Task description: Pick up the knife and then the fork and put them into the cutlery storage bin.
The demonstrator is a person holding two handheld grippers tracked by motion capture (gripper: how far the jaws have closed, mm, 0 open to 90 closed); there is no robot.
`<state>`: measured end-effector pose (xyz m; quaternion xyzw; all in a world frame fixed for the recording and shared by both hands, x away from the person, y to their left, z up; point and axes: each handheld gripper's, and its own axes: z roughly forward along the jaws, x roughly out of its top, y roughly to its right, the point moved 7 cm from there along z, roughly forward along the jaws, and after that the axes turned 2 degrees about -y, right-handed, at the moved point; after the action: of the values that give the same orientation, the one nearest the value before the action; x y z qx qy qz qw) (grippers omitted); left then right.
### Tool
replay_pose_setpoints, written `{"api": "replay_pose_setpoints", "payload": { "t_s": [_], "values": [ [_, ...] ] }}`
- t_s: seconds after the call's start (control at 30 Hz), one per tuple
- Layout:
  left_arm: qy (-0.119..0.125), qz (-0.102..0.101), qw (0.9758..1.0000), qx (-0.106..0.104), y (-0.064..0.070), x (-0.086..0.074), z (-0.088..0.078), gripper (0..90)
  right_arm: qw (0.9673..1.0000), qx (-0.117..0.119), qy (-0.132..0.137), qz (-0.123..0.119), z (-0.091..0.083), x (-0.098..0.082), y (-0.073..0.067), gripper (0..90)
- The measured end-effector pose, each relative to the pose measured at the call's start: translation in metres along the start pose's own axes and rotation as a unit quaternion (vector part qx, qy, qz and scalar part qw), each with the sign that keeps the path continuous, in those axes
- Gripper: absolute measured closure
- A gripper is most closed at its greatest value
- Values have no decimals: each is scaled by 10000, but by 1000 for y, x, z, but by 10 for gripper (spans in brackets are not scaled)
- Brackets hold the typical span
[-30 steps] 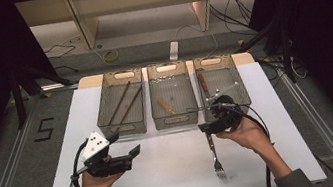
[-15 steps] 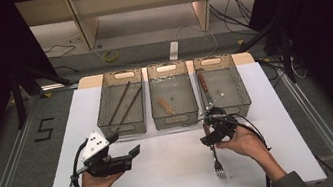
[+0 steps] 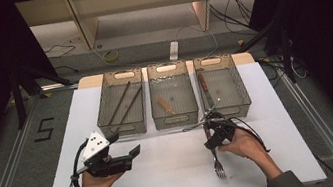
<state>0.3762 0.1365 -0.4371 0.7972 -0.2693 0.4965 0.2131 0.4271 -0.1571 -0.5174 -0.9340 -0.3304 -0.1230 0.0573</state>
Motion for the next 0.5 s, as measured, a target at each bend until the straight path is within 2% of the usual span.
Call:
{"api": "replay_pose_setpoints", "payload": {
  "t_s": [0.17,0.27,0.5],
  "values": [
    [-1,1,10000,0,0,0,0,155,9999,-4,-79,-109,5,-1,-2,516],
    [-2,7,10000,-5,0,0,0,155,9999,-26,-133,-70,7,-1,-2,536],
    [-26,13,10000,-7,0,0,0,155,9997,-84,-139,-161,8,-1,-2,561]
  ]
}}
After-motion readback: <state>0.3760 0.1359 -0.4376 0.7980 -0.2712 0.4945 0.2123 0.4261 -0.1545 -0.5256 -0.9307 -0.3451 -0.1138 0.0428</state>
